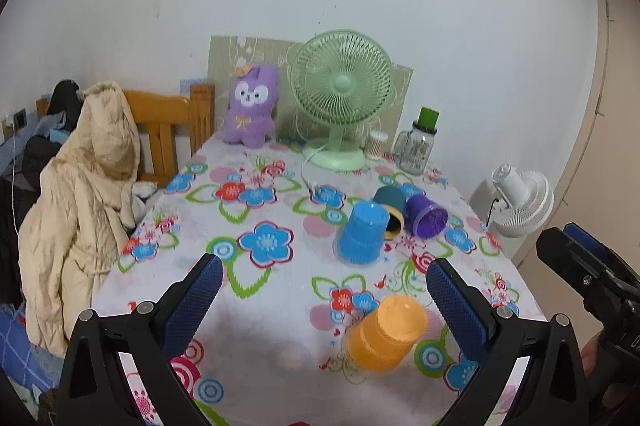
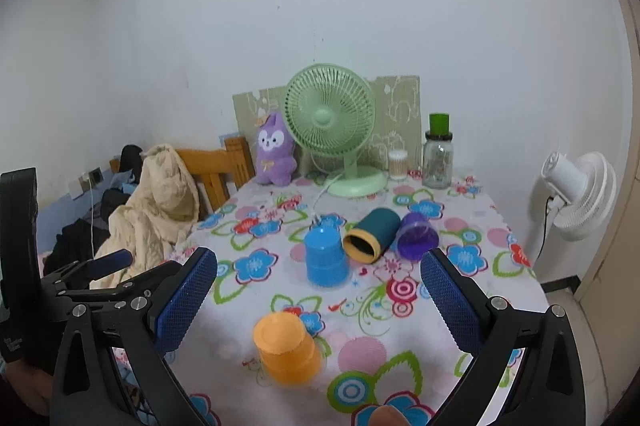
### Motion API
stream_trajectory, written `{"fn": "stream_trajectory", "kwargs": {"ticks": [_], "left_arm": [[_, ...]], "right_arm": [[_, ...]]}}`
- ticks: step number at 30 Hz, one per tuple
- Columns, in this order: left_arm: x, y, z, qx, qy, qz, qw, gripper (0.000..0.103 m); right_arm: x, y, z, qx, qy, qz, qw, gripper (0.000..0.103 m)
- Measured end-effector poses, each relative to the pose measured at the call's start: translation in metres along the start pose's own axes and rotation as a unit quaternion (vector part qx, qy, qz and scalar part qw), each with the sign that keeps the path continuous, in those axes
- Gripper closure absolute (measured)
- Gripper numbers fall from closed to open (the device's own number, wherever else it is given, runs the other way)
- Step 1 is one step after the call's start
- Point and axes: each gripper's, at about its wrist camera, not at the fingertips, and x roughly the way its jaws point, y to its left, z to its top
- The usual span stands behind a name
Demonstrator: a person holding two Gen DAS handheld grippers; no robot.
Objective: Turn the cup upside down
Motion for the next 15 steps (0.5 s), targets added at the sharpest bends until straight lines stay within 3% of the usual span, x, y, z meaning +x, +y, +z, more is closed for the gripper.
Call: {"fn": "stream_trajectory", "kwargs": {"ticks": [5,15], "left_arm": [[-0.0046,-0.0016,0.0039,0.004,-0.022,0.004,0.9998,0.0],[-0.0035,-0.0014,0.0045,0.001,-0.022,0.003,0.9998,0.0]], "right_arm": [[-0.0014,0.0008,0.0019,-0.002,-0.006,-0.001,1.0,0.0],[-0.0001,-0.0009,0.0026,0.002,-0.003,0.0,1.0,0.0]]}}
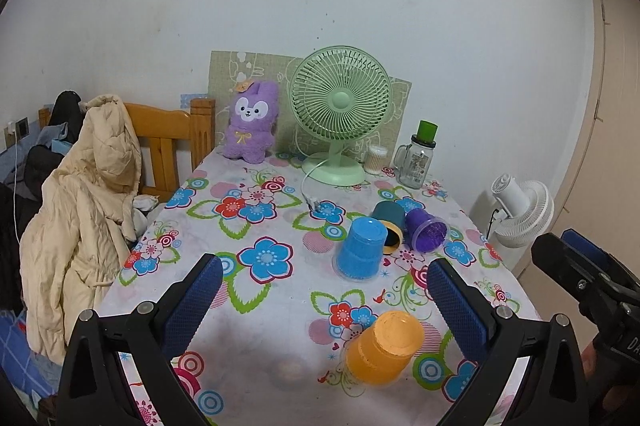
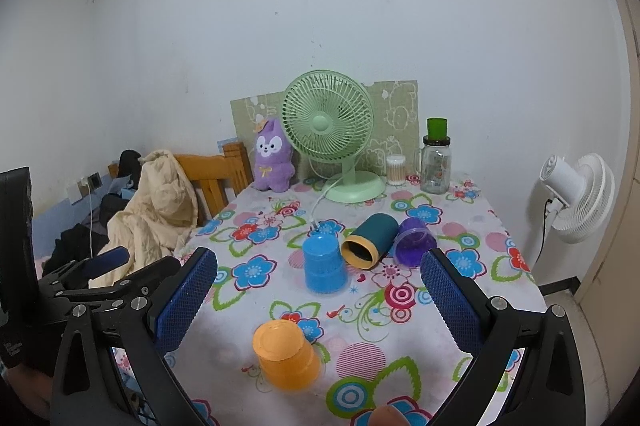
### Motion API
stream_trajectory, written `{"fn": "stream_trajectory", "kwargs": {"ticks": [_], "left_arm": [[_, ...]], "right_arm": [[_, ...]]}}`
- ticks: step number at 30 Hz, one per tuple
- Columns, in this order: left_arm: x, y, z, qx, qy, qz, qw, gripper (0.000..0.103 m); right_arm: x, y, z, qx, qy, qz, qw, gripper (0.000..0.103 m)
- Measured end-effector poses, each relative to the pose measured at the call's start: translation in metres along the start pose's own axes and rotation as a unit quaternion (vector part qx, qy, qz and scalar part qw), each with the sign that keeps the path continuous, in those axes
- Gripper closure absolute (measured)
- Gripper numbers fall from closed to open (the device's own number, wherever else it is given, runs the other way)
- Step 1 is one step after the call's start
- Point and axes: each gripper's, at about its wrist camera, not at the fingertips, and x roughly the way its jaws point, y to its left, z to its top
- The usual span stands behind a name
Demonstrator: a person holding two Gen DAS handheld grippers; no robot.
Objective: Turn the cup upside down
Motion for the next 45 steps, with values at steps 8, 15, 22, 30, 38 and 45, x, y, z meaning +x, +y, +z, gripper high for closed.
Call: {"fn": "stream_trajectory", "kwargs": {"ticks": [8,15,22,30,38,45], "left_arm": [[0.0015,0.0023,0.0018,0.003,-0.006,0.006,1.0,0.0],[0.0017,0.0021,0.0015,0.004,-0.006,0.007,0.9999,0.0],[0.0021,0.0022,0.0016,0.005,-0.006,0.007,0.9999,0.0],[0.0017,0.0012,0.001,0.005,-0.004,0.006,1.0,0.0],[0.0021,0.0008,0.0003,0.004,-0.004,0.006,1.0,0.0],[0.0025,0.0008,0.0004,0.003,-0.002,0.006,1.0,0.0]], "right_arm": [[0.0011,-0.0008,-0.0001,0.002,0.0,0.001,1.0,0.0],[0.0027,-0.0012,0.0003,0.002,0.001,0.0,1.0,0.0],[0.003,-0.0014,0.0003,0.003,0.001,0.001,1.0,0.0],[0.004,-0.001,0.0003,0.003,0.002,0.001,1.0,0.0],[0.0063,-0.0008,-0.0012,0.003,0.005,0.002,1.0,0.0],[0.009,-0.0007,-0.0053,0.005,0.007,0.003,1.0,0.0]]}}
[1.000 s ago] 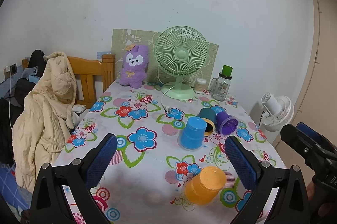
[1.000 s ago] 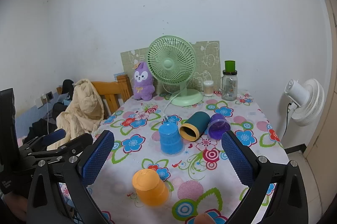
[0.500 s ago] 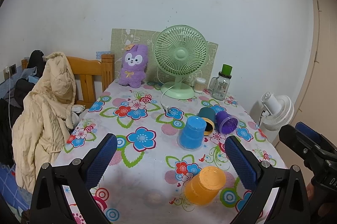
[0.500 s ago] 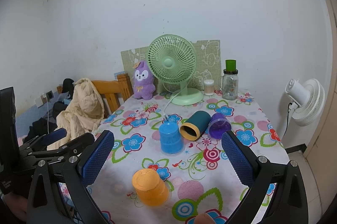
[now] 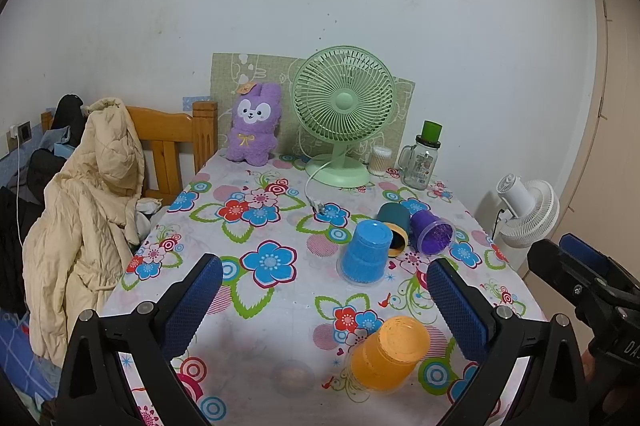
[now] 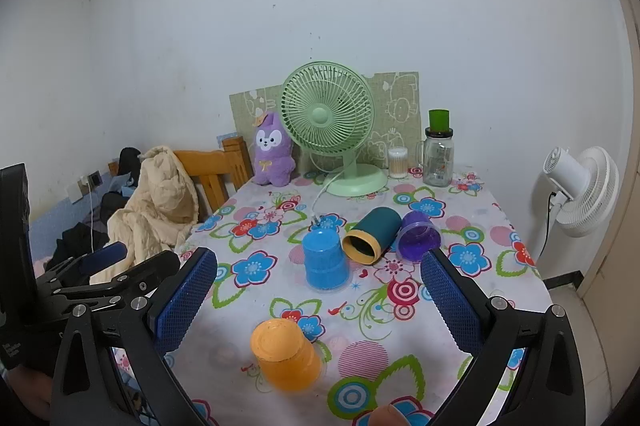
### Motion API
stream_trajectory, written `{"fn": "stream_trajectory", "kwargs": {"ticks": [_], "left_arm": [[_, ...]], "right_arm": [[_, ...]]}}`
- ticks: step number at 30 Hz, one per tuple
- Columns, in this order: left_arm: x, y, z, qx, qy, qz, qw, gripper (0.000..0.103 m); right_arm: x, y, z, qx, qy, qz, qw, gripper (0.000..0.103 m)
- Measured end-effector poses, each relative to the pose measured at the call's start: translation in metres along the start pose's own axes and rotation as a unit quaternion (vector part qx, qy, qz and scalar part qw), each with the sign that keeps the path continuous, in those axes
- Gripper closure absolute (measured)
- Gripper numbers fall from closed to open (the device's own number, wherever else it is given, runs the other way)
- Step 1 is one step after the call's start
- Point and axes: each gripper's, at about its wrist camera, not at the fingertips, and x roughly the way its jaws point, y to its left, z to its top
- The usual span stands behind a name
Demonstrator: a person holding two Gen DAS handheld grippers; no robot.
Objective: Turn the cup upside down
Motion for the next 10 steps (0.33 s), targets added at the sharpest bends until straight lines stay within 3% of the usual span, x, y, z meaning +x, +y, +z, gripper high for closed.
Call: {"fn": "stream_trajectory", "kwargs": {"ticks": [10], "left_arm": [[0.0001,0.0014,-0.0009,0.002,-0.004,-0.001,1.0,0.0]], "right_arm": [[0.0006,-0.0005,-0.001,0.001,0.001,0.0,1.0,0.0]]}}
